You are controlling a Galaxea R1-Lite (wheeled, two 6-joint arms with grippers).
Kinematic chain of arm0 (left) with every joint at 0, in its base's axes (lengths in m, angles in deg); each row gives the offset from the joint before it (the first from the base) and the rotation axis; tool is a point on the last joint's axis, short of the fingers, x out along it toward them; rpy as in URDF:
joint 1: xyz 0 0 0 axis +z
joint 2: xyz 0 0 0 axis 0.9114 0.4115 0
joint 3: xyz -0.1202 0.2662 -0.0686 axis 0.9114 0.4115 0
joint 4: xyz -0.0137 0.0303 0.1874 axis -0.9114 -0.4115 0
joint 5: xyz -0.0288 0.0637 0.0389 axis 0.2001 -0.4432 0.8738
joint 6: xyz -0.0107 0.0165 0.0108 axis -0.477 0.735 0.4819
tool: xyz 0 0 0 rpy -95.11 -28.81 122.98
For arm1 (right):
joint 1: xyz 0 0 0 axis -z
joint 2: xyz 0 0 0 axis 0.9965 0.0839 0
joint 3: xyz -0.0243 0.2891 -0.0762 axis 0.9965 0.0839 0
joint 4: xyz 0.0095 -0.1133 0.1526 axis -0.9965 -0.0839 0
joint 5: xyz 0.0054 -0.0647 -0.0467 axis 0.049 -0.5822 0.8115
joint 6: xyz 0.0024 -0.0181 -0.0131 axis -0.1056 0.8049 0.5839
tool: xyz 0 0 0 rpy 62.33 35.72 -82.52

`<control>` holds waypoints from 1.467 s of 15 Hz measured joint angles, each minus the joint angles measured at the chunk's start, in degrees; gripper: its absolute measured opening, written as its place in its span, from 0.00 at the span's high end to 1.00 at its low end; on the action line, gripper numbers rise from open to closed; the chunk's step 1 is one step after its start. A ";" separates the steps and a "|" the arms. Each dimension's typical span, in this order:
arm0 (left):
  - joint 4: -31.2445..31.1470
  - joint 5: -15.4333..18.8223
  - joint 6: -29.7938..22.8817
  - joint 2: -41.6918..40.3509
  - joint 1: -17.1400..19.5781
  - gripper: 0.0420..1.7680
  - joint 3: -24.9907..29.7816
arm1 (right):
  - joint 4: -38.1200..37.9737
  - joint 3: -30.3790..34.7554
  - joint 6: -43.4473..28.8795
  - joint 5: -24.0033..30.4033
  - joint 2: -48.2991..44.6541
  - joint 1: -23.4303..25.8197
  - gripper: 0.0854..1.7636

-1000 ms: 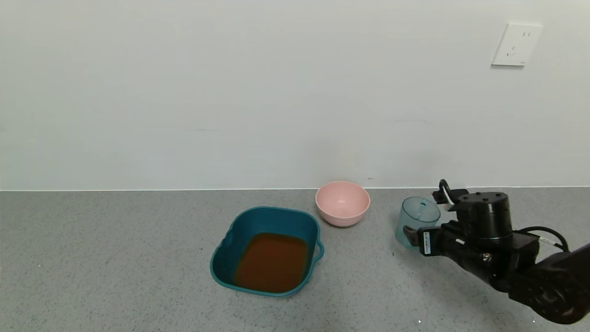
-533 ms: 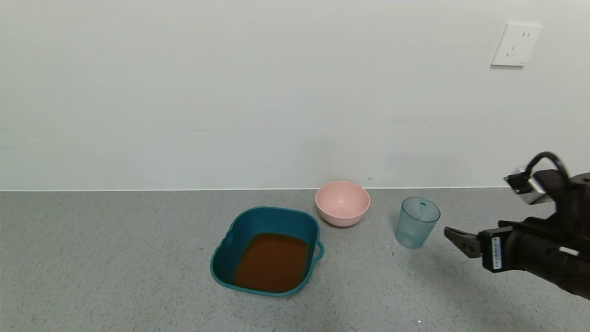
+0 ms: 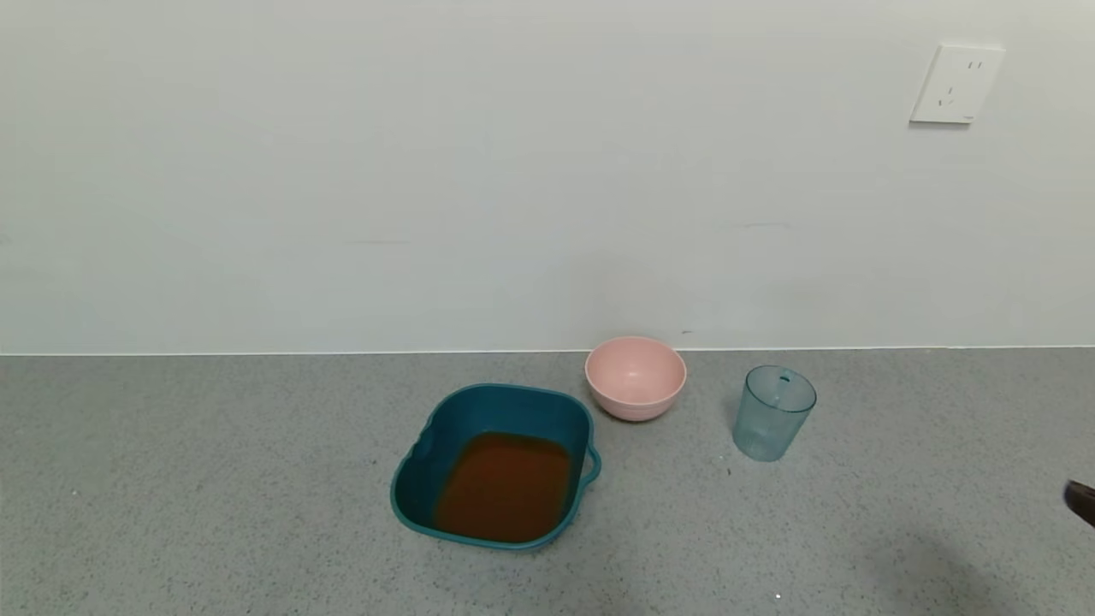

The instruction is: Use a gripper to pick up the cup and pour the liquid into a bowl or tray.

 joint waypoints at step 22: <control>0.00 0.00 0.00 0.00 0.02 0.03 0.00 | -9.46 5.81 5.18 -3.18 -30.84 24.20 0.04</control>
